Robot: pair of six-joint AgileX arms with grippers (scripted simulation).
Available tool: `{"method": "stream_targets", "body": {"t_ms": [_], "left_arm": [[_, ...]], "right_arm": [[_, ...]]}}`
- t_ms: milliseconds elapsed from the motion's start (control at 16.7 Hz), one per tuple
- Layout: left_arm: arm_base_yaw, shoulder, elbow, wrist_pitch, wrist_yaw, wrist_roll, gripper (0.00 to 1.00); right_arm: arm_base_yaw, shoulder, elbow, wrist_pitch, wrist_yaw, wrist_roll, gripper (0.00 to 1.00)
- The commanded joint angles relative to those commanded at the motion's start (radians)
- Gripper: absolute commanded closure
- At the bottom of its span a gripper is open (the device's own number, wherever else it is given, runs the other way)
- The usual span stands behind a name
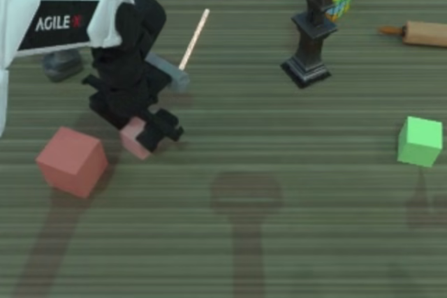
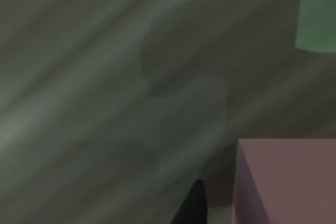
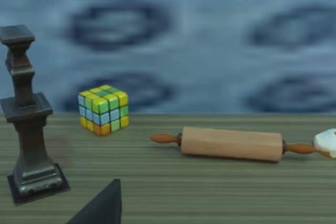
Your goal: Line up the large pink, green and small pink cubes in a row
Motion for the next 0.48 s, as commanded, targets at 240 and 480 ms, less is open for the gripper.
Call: {"method": "stream_targets", "body": {"t_ms": [240,480], "left_arm": [[0.0,0.0,0.0,0.0,0.0,0.0,1.0],[0.0,0.0,0.0,0.0,0.0,0.0,1.0]], "right_arm": [[0.0,0.0,0.0,0.0,0.0,0.0,0.0],[0.0,0.0,0.0,0.0,0.0,0.0,0.0]]}}
